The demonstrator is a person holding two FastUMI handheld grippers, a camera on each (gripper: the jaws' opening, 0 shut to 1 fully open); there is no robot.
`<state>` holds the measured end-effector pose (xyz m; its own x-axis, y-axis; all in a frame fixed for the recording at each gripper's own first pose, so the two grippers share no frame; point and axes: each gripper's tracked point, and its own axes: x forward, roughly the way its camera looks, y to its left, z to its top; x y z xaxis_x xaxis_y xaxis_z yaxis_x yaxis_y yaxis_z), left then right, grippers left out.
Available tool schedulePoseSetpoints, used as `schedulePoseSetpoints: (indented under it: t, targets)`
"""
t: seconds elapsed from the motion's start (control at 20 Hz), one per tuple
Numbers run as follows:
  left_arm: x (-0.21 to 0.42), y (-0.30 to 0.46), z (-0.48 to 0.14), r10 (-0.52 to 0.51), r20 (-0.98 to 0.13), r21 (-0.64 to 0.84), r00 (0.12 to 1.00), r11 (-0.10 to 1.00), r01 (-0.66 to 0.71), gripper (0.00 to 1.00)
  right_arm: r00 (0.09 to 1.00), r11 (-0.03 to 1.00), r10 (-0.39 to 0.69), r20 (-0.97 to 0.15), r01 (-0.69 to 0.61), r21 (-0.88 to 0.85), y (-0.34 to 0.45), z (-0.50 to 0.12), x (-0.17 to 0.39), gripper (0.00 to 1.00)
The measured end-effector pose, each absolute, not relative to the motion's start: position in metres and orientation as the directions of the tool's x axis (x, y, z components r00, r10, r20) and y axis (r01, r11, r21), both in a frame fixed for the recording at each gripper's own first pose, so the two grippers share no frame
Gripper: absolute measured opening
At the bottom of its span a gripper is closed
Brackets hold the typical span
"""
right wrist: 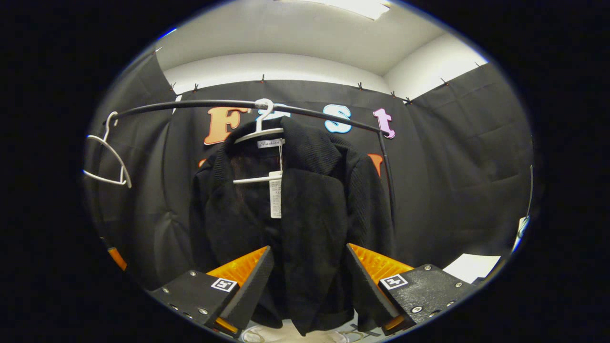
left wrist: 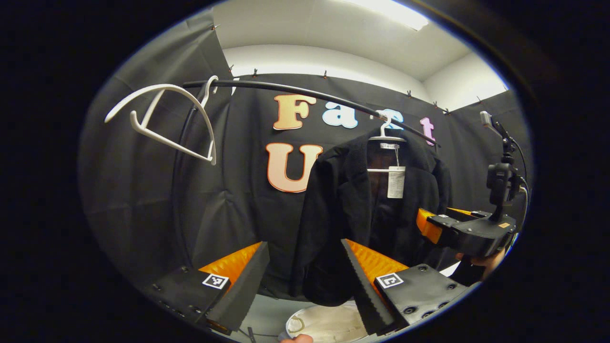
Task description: Grasp the clothes on the hanger with both hands and then place them into the laundry hamper below.
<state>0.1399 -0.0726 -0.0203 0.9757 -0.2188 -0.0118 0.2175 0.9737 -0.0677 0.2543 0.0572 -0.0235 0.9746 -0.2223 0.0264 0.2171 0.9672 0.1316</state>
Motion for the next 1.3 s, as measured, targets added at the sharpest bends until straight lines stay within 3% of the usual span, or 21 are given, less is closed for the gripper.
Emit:
schedulePoseSetpoints:
  t: [0.15,0.2,0.25,0.3,0.4,0.5,0.55,0.7,0.75,0.8,0.95,1.15,1.3]
  targets:
    - [0.148,-0.081,-0.02,-0.16,-0.015,-0.03,0.987,0.987,0.159,1.0,0.974,0.963,-0.221,-0.044,0.225,0.149,0.052,-0.055,0.3,0.94]
    - [0.149,-0.083,-0.019,-0.144,-0.013,-0.016,0.989,0.989,0.144,0.92,0.972,0.963,-0.23,-0.056,0.236,0.13,0.046,-0.061,0.308,0.99]
    - [0.148,-0.088,-0.017,-0.137,-0.007,-0.004,0.991,0.991,0.136,0.92,0.969,0.964,-0.239,-0.06,0.244,0.109,0.04,-0.064,0.312,0.99]
    - [0.148,-0.093,-0.015,-0.135,0.003,0.003,0.991,0.991,0.135,0.96,0.966,0.963,-0.252,-0.057,0.256,0.084,0.032,-0.066,0.316,0.87]
    - [0.148,-0.108,-0.014,-0.165,0.01,0.002,0.986,0.986,0.165,0.93,0.96,0.96,-0.272,-0.059,0.275,0.044,0.014,-0.071,0.319,0.99]
    - [0.153,-0.125,-0.015,-0.219,0.024,-0.016,0.975,0.975,0.22,0.93,0.957,0.957,-0.286,-0.053,0.288,0.038,0.001,-0.068,0.315,0.69]
    - [0.162,-0.132,-0.015,-0.245,0.033,-0.031,0.969,0.969,0.246,1.0,0.957,0.957,-0.283,-0.055,0.286,0.043,-0.004,-0.068,0.316,0.54]
    - [0.191,-0.161,-0.021,-0.316,0.031,-0.092,0.948,0.944,0.317,0.94,0.959,0.956,-0.277,-0.058,0.281,0.084,-0.026,-0.058,0.298,0.08]
    - [0.207,-0.176,-0.024,-0.335,0.034,-0.102,0.941,0.936,0.337,0.96,0.961,0.957,-0.272,-0.056,0.276,0.088,-0.029,-0.053,0.291,0.18]
    - [0.221,-0.187,-0.025,-0.35,0.04,-0.093,0.936,0.931,0.352,0.93,0.963,0.96,-0.265,-0.05,0.269,0.085,-0.031,-0.047,0.283,0.1]
    - [0.26,-0.227,-0.028,-0.39,0.064,-0.053,0.919,0.918,0.393,0.96,0.965,0.964,-0.26,-0.013,0.26,0.051,-0.033,-0.028,0.26,0.08]
    - [0.288,-0.273,-0.031,-0.413,0.087,-0.092,0.906,0.903,0.42,0.88,0.969,0.969,-0.248,0.012,0.248,-0.001,-0.033,-0.012,0.242,0.08]
    - [0.315,-0.279,-0.031,-0.363,0.108,-0.085,0.926,0.924,0.372,0.82,0.968,0.968,-0.25,0.021,0.251,-0.014,-0.033,-0.006,0.243,0.08]
